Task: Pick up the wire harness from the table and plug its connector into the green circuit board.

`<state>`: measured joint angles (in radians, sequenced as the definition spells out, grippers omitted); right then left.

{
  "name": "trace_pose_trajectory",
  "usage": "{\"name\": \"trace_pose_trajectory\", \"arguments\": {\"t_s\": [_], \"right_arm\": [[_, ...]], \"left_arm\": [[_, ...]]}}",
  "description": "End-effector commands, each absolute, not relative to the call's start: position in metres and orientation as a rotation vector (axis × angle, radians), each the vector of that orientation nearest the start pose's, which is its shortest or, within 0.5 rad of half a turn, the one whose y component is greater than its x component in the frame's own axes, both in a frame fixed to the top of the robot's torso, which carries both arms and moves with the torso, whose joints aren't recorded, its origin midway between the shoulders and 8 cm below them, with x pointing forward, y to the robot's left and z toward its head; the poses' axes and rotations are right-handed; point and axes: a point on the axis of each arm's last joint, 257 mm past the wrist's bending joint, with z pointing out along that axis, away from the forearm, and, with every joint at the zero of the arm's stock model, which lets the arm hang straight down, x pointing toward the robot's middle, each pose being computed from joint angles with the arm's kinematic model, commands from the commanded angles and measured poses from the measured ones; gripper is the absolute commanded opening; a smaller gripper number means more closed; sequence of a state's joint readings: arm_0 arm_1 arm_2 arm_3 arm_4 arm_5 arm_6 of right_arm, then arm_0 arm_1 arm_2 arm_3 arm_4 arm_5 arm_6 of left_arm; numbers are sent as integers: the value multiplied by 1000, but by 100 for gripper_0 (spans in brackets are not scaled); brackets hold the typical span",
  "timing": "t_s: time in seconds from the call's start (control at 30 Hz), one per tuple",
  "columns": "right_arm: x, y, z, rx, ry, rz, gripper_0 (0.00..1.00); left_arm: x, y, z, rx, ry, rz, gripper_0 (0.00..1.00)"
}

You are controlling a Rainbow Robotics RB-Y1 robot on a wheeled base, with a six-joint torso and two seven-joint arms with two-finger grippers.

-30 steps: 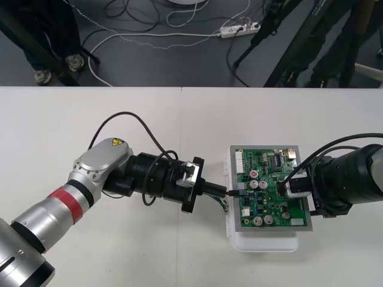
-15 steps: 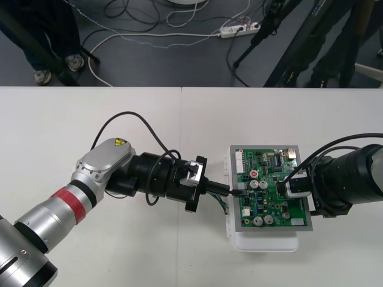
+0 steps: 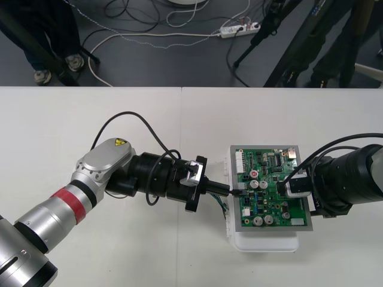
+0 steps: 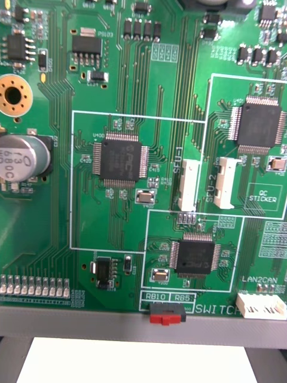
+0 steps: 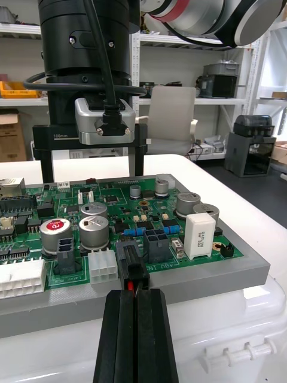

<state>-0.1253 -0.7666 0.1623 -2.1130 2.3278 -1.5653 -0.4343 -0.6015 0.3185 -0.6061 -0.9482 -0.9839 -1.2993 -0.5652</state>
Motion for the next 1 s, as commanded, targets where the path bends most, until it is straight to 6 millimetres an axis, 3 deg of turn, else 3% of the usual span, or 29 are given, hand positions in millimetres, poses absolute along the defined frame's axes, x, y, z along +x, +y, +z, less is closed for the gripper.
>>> {"name": "trace_pose_trajectory", "arguments": {"t_s": [0.03, 0.33, 0.37, 0.43, 0.47, 1.0], "right_arm": [[373, -237, -272, -2047, 1835, -178, 100], [374, -243, -271, -2052, 1842, -199, 100], [373, -244, -272, -2053, 1844, -200, 100], [375, -247, -270, -2048, 1849, -211, 100], [375, -249, -269, -2047, 1851, -215, 100], [383, -278, -259, -2022, 1883, -294, 100]], "left_arm": [[354, -99, -226, 1553, 827, -1038, 0], [359, -88, -227, 1549, 848, -1034, 9], [359, -88, -227, 1547, 847, -1035, 18], [360, -86, -227, 1545, 851, -1034, 88], [361, -84, -227, 1544, 855, -1032, 100], [367, -60, -223, 1524, 871, -1038, 100]]}}
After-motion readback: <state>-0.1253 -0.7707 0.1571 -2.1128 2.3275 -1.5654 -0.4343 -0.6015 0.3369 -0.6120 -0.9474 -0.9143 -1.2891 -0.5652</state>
